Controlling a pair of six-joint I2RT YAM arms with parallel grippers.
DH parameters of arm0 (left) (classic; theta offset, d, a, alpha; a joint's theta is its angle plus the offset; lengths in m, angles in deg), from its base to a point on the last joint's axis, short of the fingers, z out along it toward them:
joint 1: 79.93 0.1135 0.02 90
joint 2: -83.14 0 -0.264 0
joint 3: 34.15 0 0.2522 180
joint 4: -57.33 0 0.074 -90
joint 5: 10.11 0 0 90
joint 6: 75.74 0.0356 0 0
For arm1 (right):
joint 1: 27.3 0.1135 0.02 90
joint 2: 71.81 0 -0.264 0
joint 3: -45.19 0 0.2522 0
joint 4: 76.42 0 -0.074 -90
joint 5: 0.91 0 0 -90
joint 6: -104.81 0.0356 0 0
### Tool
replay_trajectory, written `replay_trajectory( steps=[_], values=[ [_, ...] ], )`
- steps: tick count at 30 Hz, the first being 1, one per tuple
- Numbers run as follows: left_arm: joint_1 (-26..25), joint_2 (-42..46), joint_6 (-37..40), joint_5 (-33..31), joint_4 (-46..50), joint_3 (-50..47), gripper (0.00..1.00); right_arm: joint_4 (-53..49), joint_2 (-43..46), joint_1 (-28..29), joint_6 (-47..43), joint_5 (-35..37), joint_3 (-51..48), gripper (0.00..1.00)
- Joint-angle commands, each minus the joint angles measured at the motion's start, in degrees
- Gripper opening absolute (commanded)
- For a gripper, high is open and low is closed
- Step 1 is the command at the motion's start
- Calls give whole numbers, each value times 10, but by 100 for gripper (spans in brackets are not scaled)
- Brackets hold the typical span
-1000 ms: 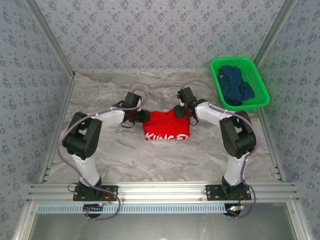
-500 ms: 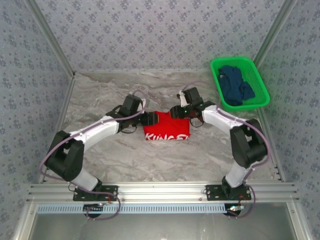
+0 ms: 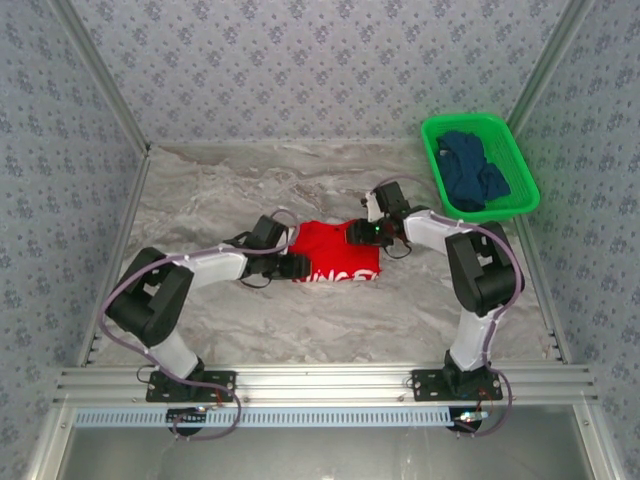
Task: Fold the inside-out t-shirt
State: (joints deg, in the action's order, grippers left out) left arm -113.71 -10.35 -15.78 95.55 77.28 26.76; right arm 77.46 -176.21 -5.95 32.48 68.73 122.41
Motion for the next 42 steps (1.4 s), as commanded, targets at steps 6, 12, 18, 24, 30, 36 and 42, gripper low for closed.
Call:
replay_trajectory(
  steps=[6, 12, 18, 24, 30, 36, 42],
  values=[
    [-19, 144, -8, -12, 1, -28, 60, -15, 141, 20, 3, -30, -84, 55],
    [-38, 72, -17, 93, -78, -6, 60, 33, 128, 26, 49, -41, -142, 51],
    [-37, -3, -8, 76, -62, -11, 58, 16, 85, 10, 37, -38, -140, 49],
    [-35, 74, 5, 53, -43, -22, 58, -35, 149, -1, -7, -54, -101, 53],
    [13, 109, -50, -15, 16, -3, 61, -58, 180, -33, 12, -20, -106, 61],
    [46, 3, -52, 20, 29, 57, 63, -20, 115, -37, 45, -19, -98, 67],
    [46, -69, -47, 24, 47, 111, 60, 24, 73, -11, 77, -30, -104, 61]
  ],
)
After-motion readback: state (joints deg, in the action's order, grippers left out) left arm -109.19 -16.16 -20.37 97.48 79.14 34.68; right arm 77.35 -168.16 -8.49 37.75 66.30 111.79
